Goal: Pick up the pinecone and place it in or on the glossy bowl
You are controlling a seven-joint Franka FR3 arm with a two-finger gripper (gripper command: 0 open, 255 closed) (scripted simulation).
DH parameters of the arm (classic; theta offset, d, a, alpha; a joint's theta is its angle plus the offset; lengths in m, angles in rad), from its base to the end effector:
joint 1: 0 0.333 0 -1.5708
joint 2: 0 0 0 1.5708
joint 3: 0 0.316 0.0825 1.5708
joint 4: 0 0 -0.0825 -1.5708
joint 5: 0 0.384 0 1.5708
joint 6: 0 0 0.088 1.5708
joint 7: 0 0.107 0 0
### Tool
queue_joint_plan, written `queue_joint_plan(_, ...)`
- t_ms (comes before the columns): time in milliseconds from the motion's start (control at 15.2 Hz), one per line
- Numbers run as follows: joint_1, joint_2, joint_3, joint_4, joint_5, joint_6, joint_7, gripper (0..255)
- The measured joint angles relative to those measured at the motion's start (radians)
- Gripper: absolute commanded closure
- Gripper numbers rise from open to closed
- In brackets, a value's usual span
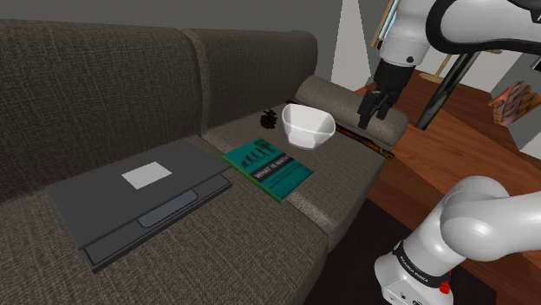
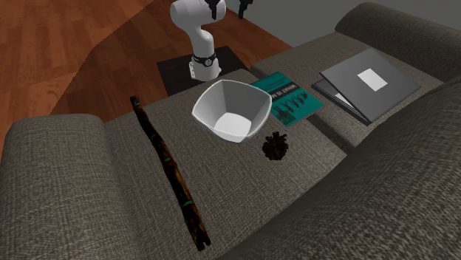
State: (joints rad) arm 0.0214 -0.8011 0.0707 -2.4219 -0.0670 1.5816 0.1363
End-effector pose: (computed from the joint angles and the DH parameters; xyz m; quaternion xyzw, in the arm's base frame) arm 0.3011 0.0260 0.5649 0.9975 -0.0322 -0.0140 0.0606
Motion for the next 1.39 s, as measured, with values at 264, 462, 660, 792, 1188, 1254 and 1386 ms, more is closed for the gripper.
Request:
queue_joint_plan(264, -0.008, 0.073, 0.002, 0.015, -0.002, 0.064, 0.014, 0)
queue_joint_plan(462, -0.016, 0.178, 0.012, 0.038, -0.002, 0.153, 0.04, 0)
queue_joint_plan(660, -0.028, 0.291, 0.016, 0.089, -0.009, 0.225, 0.061, 0)
queue_joint_plan(792, -0.034, 0.361, 0.02, 0.117, -0.013, 0.273, 0.077, 0)
queue_joint_plan(1188, -0.053, 0.587, 0.025, 0.246, -0.036, 0.387, 0.12, 0)
queue_joint_plan(1254, -0.056, 0.625, 0.025, 0.275, -0.04, 0.4, 0.128, 0)
queue_joint_plan(1386, -0.059, 0.698, 0.026, 0.324, -0.049, 0.429, 0.143, 0)
